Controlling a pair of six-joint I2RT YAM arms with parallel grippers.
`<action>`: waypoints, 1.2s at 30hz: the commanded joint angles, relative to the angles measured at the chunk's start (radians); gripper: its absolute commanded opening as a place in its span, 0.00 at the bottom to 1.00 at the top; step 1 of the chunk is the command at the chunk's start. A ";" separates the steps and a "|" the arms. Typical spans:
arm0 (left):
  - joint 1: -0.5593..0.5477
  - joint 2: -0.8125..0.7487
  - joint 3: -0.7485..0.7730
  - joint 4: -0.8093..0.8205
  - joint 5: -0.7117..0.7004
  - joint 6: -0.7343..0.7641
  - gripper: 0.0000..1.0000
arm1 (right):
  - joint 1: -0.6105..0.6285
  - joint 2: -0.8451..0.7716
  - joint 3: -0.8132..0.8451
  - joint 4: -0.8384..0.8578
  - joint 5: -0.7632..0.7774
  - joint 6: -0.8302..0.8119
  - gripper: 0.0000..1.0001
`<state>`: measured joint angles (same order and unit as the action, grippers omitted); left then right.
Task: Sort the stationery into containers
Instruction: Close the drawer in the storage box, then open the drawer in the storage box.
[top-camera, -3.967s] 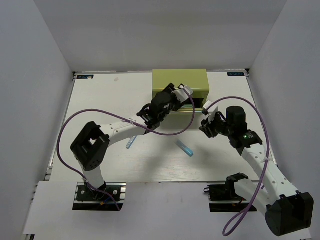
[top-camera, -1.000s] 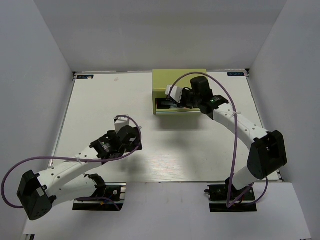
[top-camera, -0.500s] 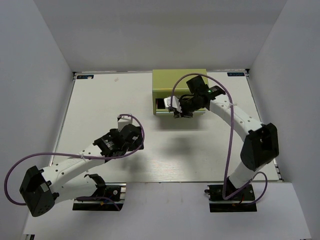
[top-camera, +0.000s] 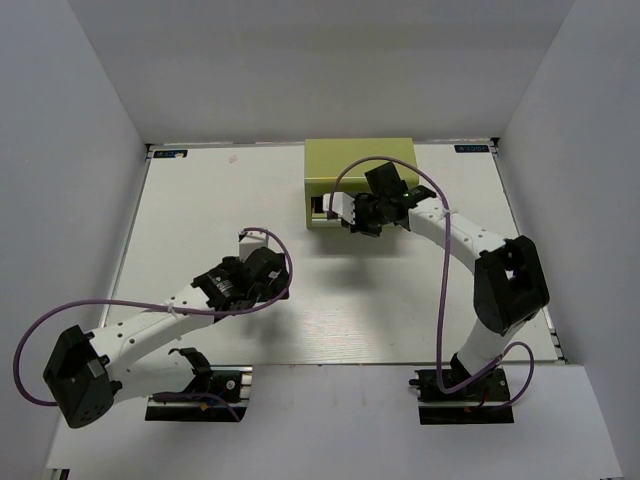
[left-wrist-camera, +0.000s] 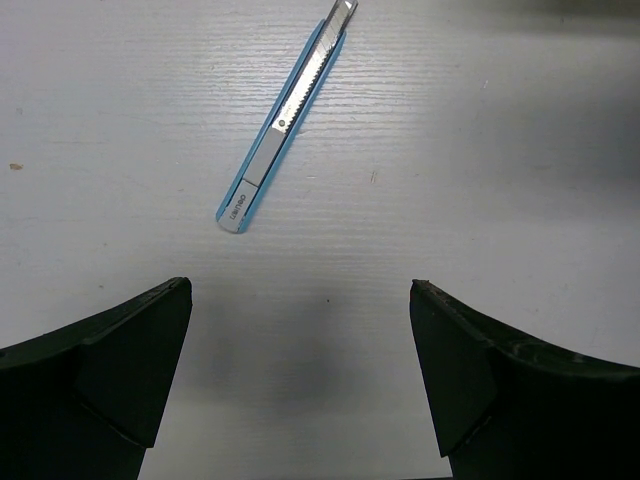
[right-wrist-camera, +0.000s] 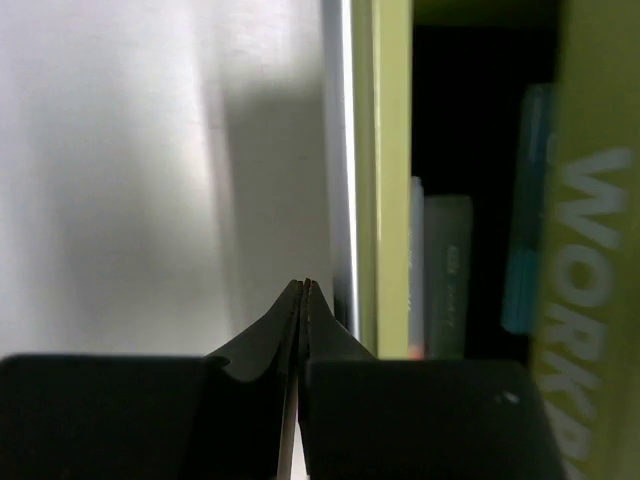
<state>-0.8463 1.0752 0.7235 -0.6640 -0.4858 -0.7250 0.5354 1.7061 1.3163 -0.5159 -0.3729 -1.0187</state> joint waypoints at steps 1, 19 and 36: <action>0.001 0.003 0.036 0.018 -0.008 0.007 1.00 | -0.002 0.001 -0.003 0.261 0.179 0.094 0.00; 0.001 0.040 0.036 0.115 0.053 -0.045 1.00 | -0.011 0.020 0.018 0.325 0.200 0.092 0.00; 0.021 0.152 0.005 0.605 0.199 -0.330 0.60 | -0.023 -0.307 -0.094 0.378 0.020 0.299 0.64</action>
<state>-0.8391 1.2152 0.6895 -0.1684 -0.3042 -0.9962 0.5224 1.4048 1.2243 -0.2424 -0.4152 -0.8295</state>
